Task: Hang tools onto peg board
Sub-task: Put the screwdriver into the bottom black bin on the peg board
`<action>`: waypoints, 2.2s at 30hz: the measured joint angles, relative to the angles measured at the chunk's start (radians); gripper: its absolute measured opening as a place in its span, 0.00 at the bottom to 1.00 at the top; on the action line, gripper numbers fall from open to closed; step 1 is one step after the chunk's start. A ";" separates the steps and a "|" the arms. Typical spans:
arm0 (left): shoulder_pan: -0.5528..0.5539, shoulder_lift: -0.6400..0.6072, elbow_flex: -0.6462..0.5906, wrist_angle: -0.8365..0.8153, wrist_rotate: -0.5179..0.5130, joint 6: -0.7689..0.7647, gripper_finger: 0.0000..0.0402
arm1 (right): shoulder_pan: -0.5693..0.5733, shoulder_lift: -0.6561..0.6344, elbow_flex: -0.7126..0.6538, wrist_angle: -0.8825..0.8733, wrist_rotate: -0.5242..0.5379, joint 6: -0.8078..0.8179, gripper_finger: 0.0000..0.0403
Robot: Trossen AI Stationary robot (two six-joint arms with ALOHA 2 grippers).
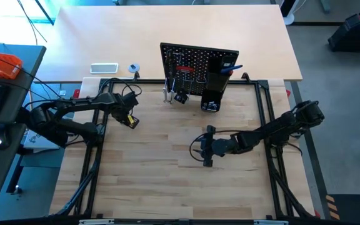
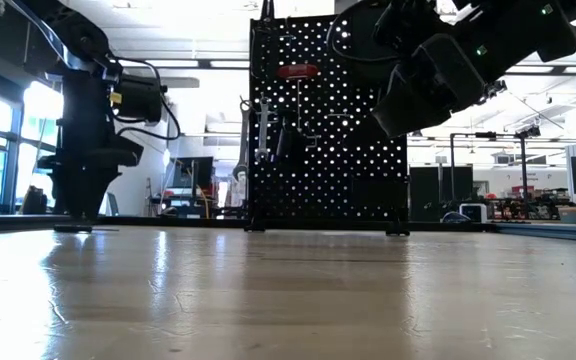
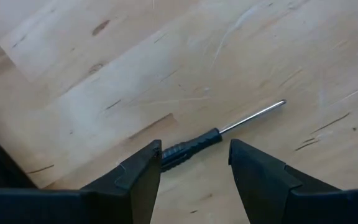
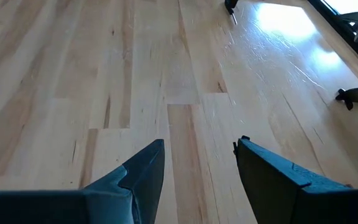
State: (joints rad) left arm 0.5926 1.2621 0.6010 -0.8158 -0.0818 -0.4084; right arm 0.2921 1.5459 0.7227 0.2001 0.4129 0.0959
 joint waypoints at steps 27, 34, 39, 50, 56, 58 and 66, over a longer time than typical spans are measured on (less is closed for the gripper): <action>0.002 0.210 0.018 0.076 0.060 0.169 0.40 | 0.023 0.019 -0.001 0.004 0.012 0.035 0.48; -0.012 0.207 0.031 0.087 0.101 0.206 0.07 | 0.023 0.040 -0.001 0.014 0.010 0.035 0.48; -0.045 0.209 0.050 0.088 0.099 0.229 0.04 | 0.025 0.040 -0.001 0.016 0.008 0.035 0.48; -0.166 0.216 0.104 0.349 0.280 0.194 0.01 | 0.037 0.040 0.000 0.000 0.006 0.046 0.48; -0.224 0.215 0.108 0.576 0.363 0.153 0.01 | 0.044 0.040 0.000 -0.077 0.006 0.110 0.48; -0.240 0.213 0.108 0.612 0.364 0.148 0.01 | 0.054 0.040 0.000 -0.105 0.007 0.138 0.48; -0.290 0.213 0.108 0.703 0.362 0.148 0.01 | 0.090 0.040 0.000 -0.194 0.062 0.234 0.48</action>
State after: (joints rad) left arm 0.3021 1.4750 0.7094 -0.1125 0.2802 -0.2607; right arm 0.3817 1.5856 0.7223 0.0064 0.4745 0.3304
